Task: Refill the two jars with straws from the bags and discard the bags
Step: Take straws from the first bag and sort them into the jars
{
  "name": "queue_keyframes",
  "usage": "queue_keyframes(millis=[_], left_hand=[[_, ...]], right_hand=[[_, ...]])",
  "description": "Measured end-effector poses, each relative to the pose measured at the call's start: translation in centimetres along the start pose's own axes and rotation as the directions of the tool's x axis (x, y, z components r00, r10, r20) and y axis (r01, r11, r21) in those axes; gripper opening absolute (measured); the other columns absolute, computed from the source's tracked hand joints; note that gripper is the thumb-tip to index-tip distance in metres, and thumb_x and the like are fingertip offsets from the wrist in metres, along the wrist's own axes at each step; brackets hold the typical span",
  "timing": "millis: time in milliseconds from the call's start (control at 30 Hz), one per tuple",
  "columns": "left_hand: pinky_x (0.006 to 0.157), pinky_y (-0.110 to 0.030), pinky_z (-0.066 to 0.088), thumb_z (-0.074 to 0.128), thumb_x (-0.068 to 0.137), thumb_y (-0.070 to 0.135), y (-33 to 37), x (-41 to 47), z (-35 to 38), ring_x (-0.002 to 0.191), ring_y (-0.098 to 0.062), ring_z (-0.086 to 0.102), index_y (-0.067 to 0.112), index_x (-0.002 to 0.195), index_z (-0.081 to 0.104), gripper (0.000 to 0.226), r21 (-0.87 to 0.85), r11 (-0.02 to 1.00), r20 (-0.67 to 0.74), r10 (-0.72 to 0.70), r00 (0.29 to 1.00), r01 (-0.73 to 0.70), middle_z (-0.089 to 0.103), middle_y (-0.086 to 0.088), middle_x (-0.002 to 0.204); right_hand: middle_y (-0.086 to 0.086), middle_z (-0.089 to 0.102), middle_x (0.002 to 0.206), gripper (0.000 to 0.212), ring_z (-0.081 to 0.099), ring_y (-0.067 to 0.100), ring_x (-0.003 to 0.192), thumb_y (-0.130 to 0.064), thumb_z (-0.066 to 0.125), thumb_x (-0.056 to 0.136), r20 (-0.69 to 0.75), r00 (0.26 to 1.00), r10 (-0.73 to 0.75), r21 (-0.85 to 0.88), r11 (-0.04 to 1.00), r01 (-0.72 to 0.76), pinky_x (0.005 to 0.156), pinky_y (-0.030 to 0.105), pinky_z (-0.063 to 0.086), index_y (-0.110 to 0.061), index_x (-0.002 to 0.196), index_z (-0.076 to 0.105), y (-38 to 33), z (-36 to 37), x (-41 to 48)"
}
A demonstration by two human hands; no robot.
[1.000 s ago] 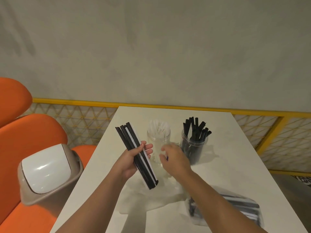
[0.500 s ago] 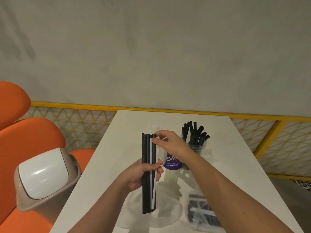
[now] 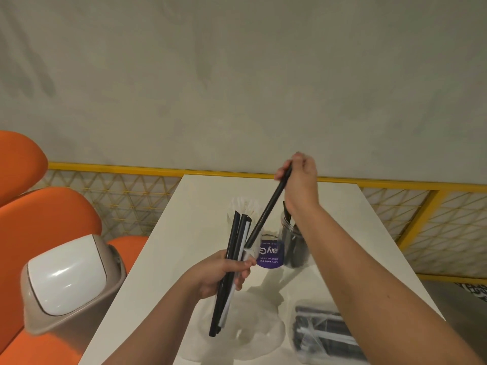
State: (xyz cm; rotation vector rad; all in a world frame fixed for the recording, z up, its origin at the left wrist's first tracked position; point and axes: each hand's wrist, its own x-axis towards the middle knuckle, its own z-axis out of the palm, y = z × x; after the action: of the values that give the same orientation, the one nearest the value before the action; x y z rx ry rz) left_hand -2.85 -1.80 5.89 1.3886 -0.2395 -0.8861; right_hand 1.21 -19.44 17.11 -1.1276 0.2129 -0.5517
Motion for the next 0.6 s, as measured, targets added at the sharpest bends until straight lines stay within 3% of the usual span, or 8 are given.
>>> queue_keyframes(millis=[67, 100, 167, 200, 267, 333, 467, 600], left_hand=[[0.052, -0.023, 0.041, 0.063, 0.075, 0.013, -0.2, 0.0, -0.3, 0.046, -0.012, 0.043, 0.009, 0.082, 0.059, 0.009, -0.005, 1.000, -0.025, -0.004, 1.000, 0.004, 0.051, -0.002, 0.057], [0.052, -0.023, 0.041, 0.063, 0.075, 0.013, -0.3, 0.0, -0.4, 0.045, -0.012, 0.042, 0.009, 0.082, 0.058, 0.010, -0.013, 1.000, -0.034, -0.003, 0.999, 0.003, 0.050, -0.002, 0.057], [0.051, -0.022, 0.040, 0.062, 0.075, 0.013, -0.3, 0.1, -0.4, 0.045, -0.011, 0.041, 0.009, 0.082, 0.058, 0.008, -0.022, 1.000, -0.031, -0.002, 1.000, 0.002, 0.050, -0.002, 0.057], [0.051, -0.022, 0.041, 0.062, 0.076, 0.012, -0.2, 0.2, -0.3, 0.045, -0.011, 0.042, 0.009, 0.082, 0.058, 0.007, -0.023, 1.000, -0.023, 0.001, 1.000, -0.001, 0.050, -0.002, 0.057], [0.051, -0.022, 0.041, 0.061, 0.082, 0.009, 0.1, 0.4, 0.0, 0.045, -0.011, 0.042, 0.009, 0.084, 0.058, 0.003, -0.029, 1.000, -0.009, 0.009, 1.000, -0.010, 0.051, -0.002, 0.057], [0.052, -0.022, 0.041, 0.058, 0.088, 0.006, 0.3, 0.4, 0.3, 0.045, -0.011, 0.043, 0.008, 0.087, 0.059, 0.002, -0.036, 0.999, -0.002, 0.006, 1.000, -0.006, 0.052, -0.002, 0.058], [0.052, -0.021, 0.041, 0.061, 0.085, 0.011, 0.6, 0.4, 0.5, 0.045, -0.010, 0.043, 0.008, 0.089, 0.061, 0.005, -0.045, 0.999, 0.025, 0.004, 1.000, -0.003, 0.054, -0.002, 0.060], [0.051, -0.019, 0.041, 0.058, 0.088, 0.010, 1.1, 0.7, 0.6, 0.046, -0.009, 0.043, 0.008, 0.093, 0.063, 0.007, -0.086, 0.996, 0.031, 0.005, 1.000, -0.002, 0.052, 0.000, 0.058]], right_hand=[[0.001, 0.045, 0.065, 0.021, 0.039, 0.007, 0.042, -0.014, 0.031, 0.101, -0.028, 0.998, -0.053, 0.096, 0.994, 0.055, 0.042, 0.021, 0.035, -0.017, 0.087, 0.046, -1.5, -0.3, 1.0], [0.001, 0.044, 0.064, 0.020, 0.036, 0.007, 0.041, -0.013, 0.033, 0.101, 0.009, 0.998, -0.062, 0.060, 0.996, 0.061, 0.040, 0.019, 0.031, -0.017, 0.088, 0.047, -2.0, -0.4, 1.2], [0.000, 0.044, 0.064, 0.015, 0.034, 0.007, 0.044, -0.013, 0.041, 0.098, 0.177, 0.984, 0.009, -0.213, 0.977, 0.029, 0.037, 0.017, 0.027, -0.017, 0.091, 0.054, -2.2, -0.4, 0.6], [0.000, 0.046, 0.067, 0.010, 0.035, 0.007, 0.048, -0.017, 0.047, 0.096, 0.279, 0.954, 0.109, -0.429, 0.903, 0.023, 0.038, 0.016, 0.027, -0.017, 0.094, 0.057, -1.7, -0.6, 0.1], [0.000, 0.052, 0.078, 0.013, 0.038, 0.008, 0.057, -0.025, 0.058, 0.091, 0.413, 0.827, 0.380, -0.767, 0.635, 0.091, 0.046, 0.017, 0.032, -0.016, 0.100, 0.063, -0.3, -1.1, -1.3], [0.000, 0.053, 0.078, 0.019, 0.040, 0.009, 0.061, -0.030, 0.062, 0.088, 0.423, 0.718, 0.552, -0.870, 0.468, 0.153, 0.053, 0.020, 0.034, -0.015, 0.099, 0.064, 1.1, -1.6, -2.2], [-0.004, 0.043, 0.059, 0.020, 0.037, 0.007, 0.053, -0.030, 0.063, 0.087, 0.439, 0.721, 0.536, -0.839, 0.531, 0.116, 0.052, 0.021, 0.033, -0.015, 0.075, 0.058, 1.8, -2.2, -2.6], [-0.015, 0.047, 0.053, 0.024, 0.043, -0.001, 0.047, -0.029, 0.062, 0.088, 0.448, 0.783, 0.432, -0.778, 0.621, 0.102, 0.054, 0.017, 0.032, -0.017, 0.068, 0.056, 1.7, -2.5, -2.6]])
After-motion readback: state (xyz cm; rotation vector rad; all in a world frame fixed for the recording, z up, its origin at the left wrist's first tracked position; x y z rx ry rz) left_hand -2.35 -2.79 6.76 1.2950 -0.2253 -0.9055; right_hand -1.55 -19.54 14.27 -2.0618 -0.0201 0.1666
